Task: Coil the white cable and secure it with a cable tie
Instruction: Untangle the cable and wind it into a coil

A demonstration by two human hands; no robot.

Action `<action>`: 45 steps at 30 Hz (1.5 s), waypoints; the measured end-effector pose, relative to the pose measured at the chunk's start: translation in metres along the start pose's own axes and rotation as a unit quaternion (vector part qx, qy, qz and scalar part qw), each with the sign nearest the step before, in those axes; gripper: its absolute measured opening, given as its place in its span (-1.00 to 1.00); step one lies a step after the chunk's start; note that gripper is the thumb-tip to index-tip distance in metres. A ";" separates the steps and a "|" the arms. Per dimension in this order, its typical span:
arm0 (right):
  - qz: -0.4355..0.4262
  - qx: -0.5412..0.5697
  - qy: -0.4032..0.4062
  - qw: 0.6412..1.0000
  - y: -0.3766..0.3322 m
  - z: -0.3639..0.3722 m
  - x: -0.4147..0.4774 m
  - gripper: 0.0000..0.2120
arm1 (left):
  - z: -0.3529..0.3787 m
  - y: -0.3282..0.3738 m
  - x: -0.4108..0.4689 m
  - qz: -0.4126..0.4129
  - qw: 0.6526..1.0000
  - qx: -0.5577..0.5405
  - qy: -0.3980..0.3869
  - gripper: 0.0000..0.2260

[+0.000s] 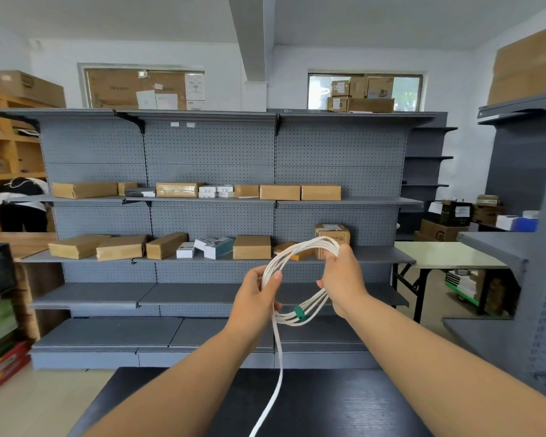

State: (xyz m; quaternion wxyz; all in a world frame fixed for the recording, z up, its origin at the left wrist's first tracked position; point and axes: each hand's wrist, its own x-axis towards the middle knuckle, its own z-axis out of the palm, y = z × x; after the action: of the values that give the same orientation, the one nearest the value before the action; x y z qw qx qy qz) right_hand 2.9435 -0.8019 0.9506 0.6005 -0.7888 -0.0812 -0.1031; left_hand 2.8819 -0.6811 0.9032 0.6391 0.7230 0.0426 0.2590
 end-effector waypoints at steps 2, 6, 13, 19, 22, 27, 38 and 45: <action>0.012 0.014 0.004 1.000 0.000 0.001 0.001 -0.80 | -0.004 -0.002 0.002 -0.004 1.000 0.011 -0.017 -0.81; 0.025 0.036 0.006 0.999 0.000 0.002 0.000 -0.81 | -0.011 -0.004 0.004 0.008 0.996 0.081 -0.030 -0.86; 0.023 0.005 0.007 1.000 -0.003 0.011 0.000 -0.80 | -0.014 -0.008 0.007 0.030 0.998 0.053 -0.031 -0.95; 0.020 -0.020 0.008 1.000 -0.007 0.017 -0.005 -0.83 | -0.017 -0.004 0.014 0.071 0.988 0.133 0.018 -0.71; 0.014 -0.032 0.013 0.999 -0.007 0.018 -0.005 -0.84 | -0.020 -0.001 0.017 0.115 0.966 0.230 0.030 -0.81; 0.021 -0.013 0.027 0.999 -0.009 0.015 -0.004 -0.85 | -0.029 0.005 0.025 0.120 0.958 0.254 -0.061 -0.80; 0.052 0.080 0.059 0.994 -0.005 0.022 -0.005 -0.87 | -0.017 0.000 0.022 -0.048 0.995 -0.092 0.016 -0.80; 0.062 0.121 0.061 0.989 -0.002 0.016 -0.003 -0.86 | -0.005 0.003 0.012 0.032 0.998 -0.029 0.046 -0.86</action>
State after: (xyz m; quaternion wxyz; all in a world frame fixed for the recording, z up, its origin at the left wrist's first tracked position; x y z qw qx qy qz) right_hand 2.9409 -0.7859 0.9474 0.7007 -0.7059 -0.0073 -0.1033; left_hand 2.8894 -0.6720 0.9101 0.6482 0.6928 0.0410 0.3133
